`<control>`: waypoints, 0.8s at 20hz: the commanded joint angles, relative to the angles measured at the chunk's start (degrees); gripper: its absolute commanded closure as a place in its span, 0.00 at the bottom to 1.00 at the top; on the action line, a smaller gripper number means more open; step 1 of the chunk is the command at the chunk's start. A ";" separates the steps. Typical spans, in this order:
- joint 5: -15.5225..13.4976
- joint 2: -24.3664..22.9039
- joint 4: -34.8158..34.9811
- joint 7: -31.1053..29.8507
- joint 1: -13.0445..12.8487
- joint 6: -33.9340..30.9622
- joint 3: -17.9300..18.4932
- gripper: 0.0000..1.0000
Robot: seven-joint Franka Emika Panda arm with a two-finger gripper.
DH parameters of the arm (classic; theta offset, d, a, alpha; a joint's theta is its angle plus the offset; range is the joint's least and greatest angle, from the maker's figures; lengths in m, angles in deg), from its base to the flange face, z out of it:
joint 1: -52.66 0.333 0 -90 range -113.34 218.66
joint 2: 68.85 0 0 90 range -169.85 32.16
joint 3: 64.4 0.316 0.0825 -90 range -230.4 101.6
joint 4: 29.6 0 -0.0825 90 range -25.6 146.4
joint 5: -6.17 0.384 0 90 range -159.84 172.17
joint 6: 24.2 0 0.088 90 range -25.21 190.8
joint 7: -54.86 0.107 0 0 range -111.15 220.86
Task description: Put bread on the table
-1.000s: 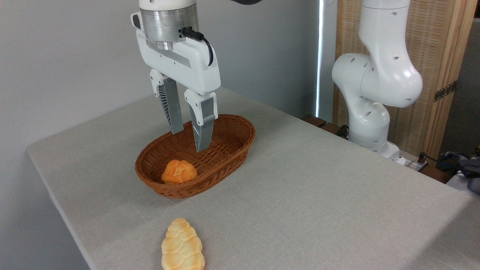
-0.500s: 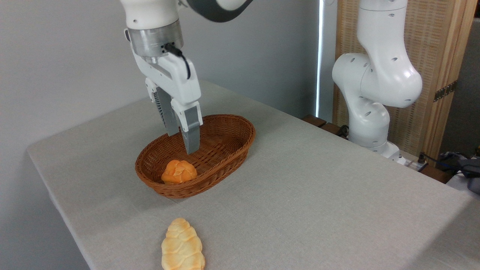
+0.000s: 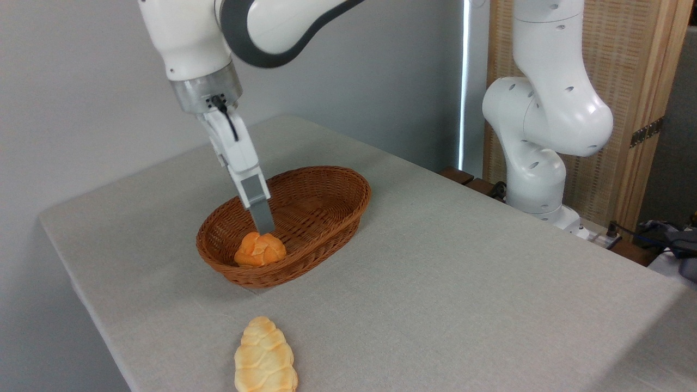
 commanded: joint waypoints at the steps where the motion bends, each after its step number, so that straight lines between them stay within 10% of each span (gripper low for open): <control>1: 0.91 2.42 0.01 0.43 0.12 2.98 -1.49 0.00; 16: 5.21 8.58 -0.07 0.43 -2.52 5.89 -2.37 0.00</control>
